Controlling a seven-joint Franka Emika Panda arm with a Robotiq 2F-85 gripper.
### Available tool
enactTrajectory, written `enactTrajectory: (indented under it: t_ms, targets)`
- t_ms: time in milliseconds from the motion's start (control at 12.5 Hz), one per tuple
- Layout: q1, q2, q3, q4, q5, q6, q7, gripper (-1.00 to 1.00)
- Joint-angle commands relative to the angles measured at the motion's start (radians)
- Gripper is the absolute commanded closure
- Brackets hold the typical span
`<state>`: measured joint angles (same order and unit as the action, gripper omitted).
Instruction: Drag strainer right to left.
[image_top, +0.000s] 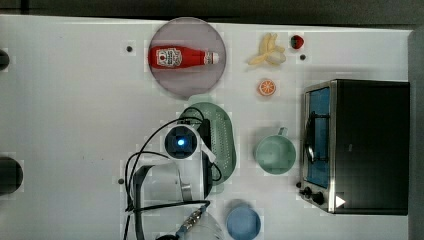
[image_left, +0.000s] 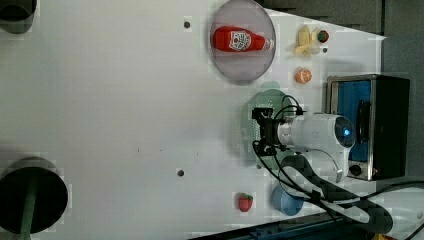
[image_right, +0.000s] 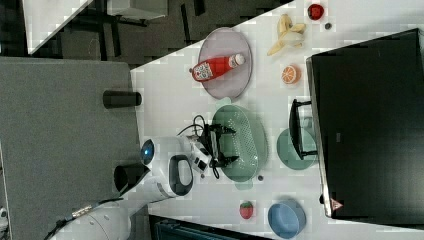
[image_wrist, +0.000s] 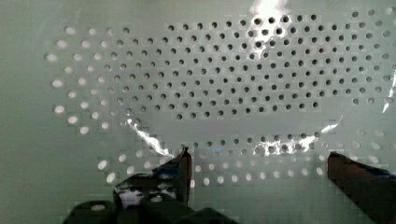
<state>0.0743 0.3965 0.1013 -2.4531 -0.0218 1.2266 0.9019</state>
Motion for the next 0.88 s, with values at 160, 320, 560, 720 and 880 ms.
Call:
enactTrajectory:
  t_ms: [160, 320, 560, 720, 880]
  targets:
    - [0.050, -0.027, 0.062, 0.023, 0.004, 0.009, 0.168, -1.00]
    - [0.079, -0.015, 0.076, 0.038, 0.005, 0.007, 0.227, -1.00]
    - [0.128, 0.015, 0.088, 0.079, 0.016, 0.002, 0.269, -1.00]
    - [0.160, 0.034, 0.089, 0.110, 0.017, -0.016, 0.271, -1.00]
    - [0.187, 0.049, 0.089, 0.142, 0.019, -0.037, 0.293, -1.00]
